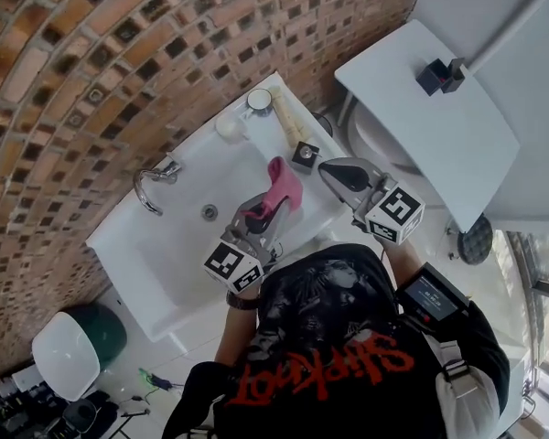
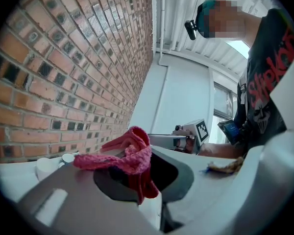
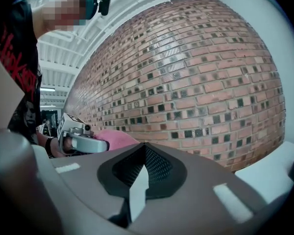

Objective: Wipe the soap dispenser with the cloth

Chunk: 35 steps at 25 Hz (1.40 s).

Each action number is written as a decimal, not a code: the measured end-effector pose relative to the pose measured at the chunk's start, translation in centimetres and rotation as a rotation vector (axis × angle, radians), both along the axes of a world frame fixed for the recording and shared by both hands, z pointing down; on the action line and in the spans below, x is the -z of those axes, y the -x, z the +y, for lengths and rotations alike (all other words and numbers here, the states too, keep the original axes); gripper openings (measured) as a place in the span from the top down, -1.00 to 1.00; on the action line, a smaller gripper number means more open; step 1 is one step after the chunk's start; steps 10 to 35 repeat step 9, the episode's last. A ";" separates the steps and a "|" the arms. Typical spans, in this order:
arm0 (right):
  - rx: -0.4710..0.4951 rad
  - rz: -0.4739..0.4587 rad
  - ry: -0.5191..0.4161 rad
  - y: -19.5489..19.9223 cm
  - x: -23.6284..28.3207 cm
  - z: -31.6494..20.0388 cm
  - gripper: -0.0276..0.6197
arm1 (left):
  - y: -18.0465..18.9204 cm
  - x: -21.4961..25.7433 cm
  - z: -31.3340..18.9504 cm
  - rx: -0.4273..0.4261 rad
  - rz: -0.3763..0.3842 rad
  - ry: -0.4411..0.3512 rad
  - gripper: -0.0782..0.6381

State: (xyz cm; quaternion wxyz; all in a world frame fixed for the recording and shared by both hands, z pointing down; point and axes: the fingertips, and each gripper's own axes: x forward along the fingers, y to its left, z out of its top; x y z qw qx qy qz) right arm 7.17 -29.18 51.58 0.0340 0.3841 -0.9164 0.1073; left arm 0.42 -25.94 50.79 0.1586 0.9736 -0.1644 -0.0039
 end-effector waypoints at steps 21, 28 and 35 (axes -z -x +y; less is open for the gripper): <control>0.073 -0.067 0.003 2.6 -0.3 -0.7 0.91 | 1.4 -0.7 -0.1 0.001 0.022 0.035 0.66; 0.073 -0.067 0.003 2.6 -0.3 -0.7 0.91 | 1.4 -0.7 -0.1 0.001 0.022 0.035 0.66; 0.073 -0.067 0.003 2.6 -0.3 -0.7 0.91 | 1.4 -0.7 -0.1 0.001 0.022 0.035 0.66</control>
